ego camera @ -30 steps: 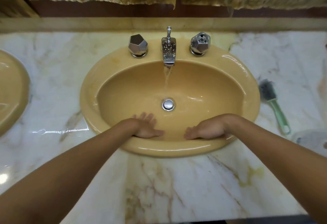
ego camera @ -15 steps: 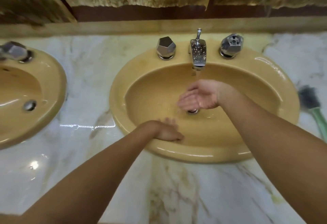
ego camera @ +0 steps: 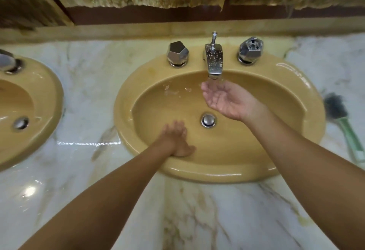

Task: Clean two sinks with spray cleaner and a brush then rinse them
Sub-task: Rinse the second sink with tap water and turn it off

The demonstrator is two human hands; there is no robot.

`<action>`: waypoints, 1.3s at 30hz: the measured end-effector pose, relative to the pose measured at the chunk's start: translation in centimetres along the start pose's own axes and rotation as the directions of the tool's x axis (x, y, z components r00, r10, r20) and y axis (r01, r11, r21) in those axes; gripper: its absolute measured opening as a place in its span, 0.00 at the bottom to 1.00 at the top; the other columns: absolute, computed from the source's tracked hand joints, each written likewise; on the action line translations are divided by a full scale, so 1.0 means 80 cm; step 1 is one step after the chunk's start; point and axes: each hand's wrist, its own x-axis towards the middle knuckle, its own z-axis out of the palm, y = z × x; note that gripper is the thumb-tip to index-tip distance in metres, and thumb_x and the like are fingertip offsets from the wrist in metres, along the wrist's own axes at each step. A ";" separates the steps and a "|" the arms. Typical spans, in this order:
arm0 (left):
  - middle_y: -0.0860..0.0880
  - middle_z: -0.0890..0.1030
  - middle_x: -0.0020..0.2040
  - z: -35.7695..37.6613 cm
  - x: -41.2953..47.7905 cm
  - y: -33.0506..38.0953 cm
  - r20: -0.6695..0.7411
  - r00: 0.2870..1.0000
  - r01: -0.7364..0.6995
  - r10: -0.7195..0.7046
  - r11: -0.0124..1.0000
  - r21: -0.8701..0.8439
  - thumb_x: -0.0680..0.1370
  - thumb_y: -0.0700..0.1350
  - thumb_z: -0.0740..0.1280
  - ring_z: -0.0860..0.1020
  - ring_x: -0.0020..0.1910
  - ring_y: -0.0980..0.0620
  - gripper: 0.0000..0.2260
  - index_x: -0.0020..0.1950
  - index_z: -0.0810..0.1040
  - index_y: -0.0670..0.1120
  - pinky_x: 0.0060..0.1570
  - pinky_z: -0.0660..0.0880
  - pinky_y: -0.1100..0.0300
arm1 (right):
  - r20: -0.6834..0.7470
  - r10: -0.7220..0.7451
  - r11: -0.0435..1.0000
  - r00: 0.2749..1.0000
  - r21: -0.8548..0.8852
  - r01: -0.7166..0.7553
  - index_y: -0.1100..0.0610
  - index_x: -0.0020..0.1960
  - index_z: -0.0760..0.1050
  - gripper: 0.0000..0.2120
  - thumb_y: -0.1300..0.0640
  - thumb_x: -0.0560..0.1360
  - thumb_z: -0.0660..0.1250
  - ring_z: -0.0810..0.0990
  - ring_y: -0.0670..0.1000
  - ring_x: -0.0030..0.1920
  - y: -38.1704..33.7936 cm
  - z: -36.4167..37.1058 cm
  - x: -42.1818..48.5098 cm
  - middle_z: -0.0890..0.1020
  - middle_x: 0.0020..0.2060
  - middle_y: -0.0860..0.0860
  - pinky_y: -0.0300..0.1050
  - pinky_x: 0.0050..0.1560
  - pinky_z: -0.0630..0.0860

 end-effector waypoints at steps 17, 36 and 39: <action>0.44 0.30 0.80 -0.041 0.010 -0.100 -0.623 0.747 0.282 0.231 0.739 0.612 0.83 0.61 0.46 0.29 0.78 0.45 0.36 0.81 0.33 0.42 0.76 0.28 0.43 | -0.256 0.409 -0.032 0.876 -0.963 -0.267 0.53 0.65 0.77 0.21 0.40 0.81 0.61 0.78 0.47 0.61 0.073 -0.051 -0.075 0.79 0.63 0.49 0.46 0.70 0.67; 0.39 0.28 0.77 -0.089 0.040 -0.110 -0.532 0.688 0.178 0.494 0.595 0.784 0.82 0.54 0.44 0.27 0.77 0.43 0.34 0.80 0.33 0.38 0.73 0.24 0.45 | -0.176 -0.061 0.988 0.983 0.127 0.084 0.72 0.73 0.63 0.21 0.60 0.85 0.52 0.70 0.66 0.71 0.019 0.007 0.025 0.72 0.69 0.69 0.59 0.73 0.66; 0.40 0.32 0.80 -0.090 0.034 -0.109 -0.606 0.627 0.194 0.490 0.655 0.730 0.80 0.51 0.48 0.31 0.79 0.43 0.33 0.82 0.41 0.40 0.78 0.33 0.45 | -0.138 -0.063 0.990 0.989 0.114 0.079 0.72 0.71 0.65 0.21 0.60 0.84 0.51 0.69 0.65 0.72 0.025 0.012 0.021 0.71 0.70 0.69 0.59 0.75 0.63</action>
